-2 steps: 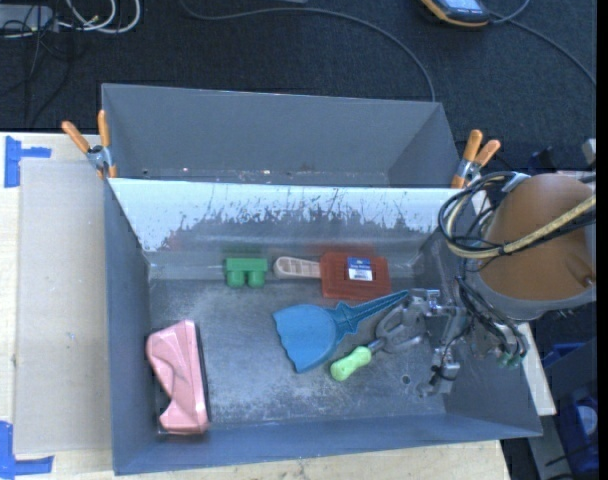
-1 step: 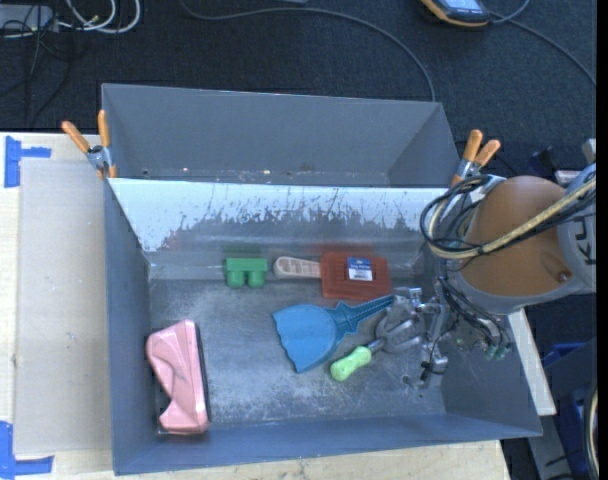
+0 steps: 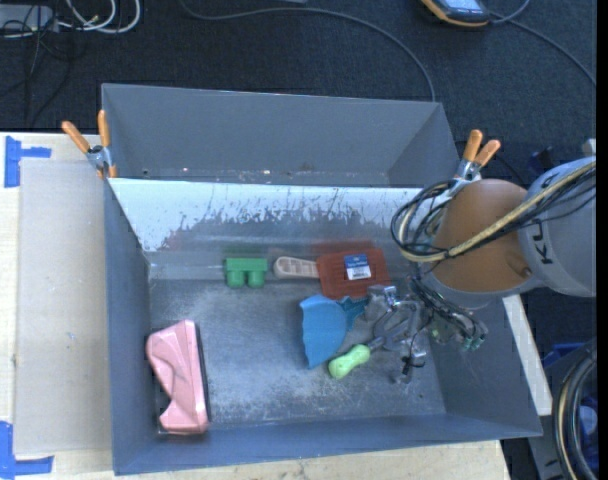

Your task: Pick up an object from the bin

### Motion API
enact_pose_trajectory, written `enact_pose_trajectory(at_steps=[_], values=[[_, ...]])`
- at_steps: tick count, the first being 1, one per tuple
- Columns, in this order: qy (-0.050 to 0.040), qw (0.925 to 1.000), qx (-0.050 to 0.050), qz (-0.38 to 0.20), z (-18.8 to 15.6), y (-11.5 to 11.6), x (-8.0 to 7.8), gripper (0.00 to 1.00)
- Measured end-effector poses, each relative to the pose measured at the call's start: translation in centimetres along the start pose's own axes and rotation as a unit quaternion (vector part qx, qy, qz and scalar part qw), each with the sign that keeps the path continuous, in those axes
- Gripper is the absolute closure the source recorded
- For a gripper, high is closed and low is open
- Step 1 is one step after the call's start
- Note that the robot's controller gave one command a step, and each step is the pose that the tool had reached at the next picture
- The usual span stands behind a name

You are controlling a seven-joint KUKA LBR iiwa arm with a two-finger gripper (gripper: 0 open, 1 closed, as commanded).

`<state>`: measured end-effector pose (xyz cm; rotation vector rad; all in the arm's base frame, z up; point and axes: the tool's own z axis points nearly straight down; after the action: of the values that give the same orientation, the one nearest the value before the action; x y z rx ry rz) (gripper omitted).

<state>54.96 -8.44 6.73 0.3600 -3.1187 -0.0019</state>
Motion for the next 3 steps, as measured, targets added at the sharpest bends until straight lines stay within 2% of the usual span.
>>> enact_pose_trajectory(at_steps=[1, 2, 3], values=[[-0.0007, 0.9968, 0.000, -0.080, -0.2, -0.6, 0.3, 0.00], [0.0004, 0.9995, -0.001, -0.030, -0.1, -0.4, 0.2, 0.00], [-0.0026, 0.9505, 0.001, -0.311, -0.4, 2.1, -1.2, 1.00]])
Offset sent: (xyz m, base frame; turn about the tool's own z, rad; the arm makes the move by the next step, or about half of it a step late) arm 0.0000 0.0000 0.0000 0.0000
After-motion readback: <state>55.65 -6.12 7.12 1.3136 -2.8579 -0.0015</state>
